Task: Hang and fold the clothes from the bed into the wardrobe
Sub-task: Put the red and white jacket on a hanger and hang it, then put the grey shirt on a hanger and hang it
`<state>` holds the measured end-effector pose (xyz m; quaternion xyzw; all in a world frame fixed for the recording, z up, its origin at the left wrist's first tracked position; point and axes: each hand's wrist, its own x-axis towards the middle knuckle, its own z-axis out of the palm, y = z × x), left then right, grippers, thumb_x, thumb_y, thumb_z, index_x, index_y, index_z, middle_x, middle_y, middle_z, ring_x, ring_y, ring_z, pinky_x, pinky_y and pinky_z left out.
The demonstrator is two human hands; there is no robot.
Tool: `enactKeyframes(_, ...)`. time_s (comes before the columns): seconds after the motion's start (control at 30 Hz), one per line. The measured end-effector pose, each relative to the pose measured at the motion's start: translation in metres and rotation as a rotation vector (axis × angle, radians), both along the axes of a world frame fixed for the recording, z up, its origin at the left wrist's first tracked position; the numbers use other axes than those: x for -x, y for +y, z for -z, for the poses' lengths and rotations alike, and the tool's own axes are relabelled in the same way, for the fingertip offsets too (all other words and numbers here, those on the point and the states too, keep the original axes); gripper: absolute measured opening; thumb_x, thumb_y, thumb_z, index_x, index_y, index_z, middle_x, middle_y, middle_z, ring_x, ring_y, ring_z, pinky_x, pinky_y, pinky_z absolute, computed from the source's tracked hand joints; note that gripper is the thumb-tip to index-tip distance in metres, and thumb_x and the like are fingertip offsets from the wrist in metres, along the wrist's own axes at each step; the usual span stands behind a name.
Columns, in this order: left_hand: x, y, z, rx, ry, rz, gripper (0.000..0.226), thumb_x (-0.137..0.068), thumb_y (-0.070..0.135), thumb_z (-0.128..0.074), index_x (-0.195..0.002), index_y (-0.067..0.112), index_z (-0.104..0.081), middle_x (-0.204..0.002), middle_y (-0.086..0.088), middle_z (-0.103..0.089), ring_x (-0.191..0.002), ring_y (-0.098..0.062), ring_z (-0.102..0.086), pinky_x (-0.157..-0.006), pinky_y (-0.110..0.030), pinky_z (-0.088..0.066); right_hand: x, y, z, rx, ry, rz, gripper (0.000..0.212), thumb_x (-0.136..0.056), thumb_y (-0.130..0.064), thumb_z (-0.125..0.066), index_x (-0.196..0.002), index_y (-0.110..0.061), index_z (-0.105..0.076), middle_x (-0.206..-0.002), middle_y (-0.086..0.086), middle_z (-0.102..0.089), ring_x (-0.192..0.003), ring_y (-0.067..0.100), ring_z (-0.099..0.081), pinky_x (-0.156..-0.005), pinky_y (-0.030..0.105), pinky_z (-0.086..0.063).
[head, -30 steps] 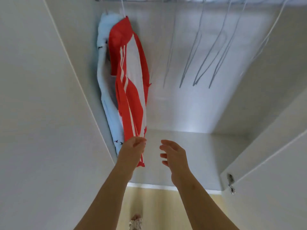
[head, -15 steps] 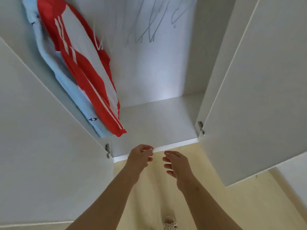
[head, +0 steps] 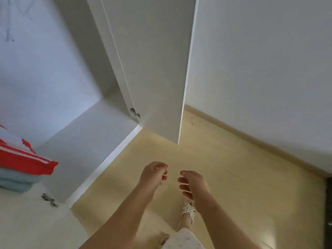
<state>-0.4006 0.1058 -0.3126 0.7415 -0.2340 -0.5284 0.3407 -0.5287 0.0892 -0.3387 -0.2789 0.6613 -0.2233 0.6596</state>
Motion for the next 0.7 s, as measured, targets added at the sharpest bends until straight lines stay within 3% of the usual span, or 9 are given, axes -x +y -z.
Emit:
enactKeyframes(0.4, 0.227, 0.018, 0.003, 0.015, -0.019, 0.649, 0.013, -0.091, 0.02, -0.054, -0.079, 0.023, -0.059, -0.074, 0.005, -0.059, -0.066, -0.01, -0.058, -0.057, -0.022, -0.039, 0.219, 0.098, -0.009, 0.002, -0.017, 0.646, 0.013, -0.091, -0.017, -0.052, -0.085, -0.019, -0.063, -0.075, 0.0, -0.062, -0.06, 0.014, -0.054, -0.055, 0.022, -0.039)
enactKeyframes(0.7, 0.459, 0.07, -0.008, 0.037, 0.041, 0.999, 0.018, -0.092, 0.015, -0.049, -0.077, 0.023, -0.056, -0.071, 0.006, -0.055, -0.057, -0.007, -0.051, -0.05, -0.02, -0.033, 0.434, 0.188, -0.017, 0.049, 0.011, 1.062, 0.013, -0.091, -0.013, -0.052, -0.081, -0.015, -0.061, -0.071, 0.003, -0.063, -0.058, 0.017, -0.054, -0.054, 0.023, -0.039)
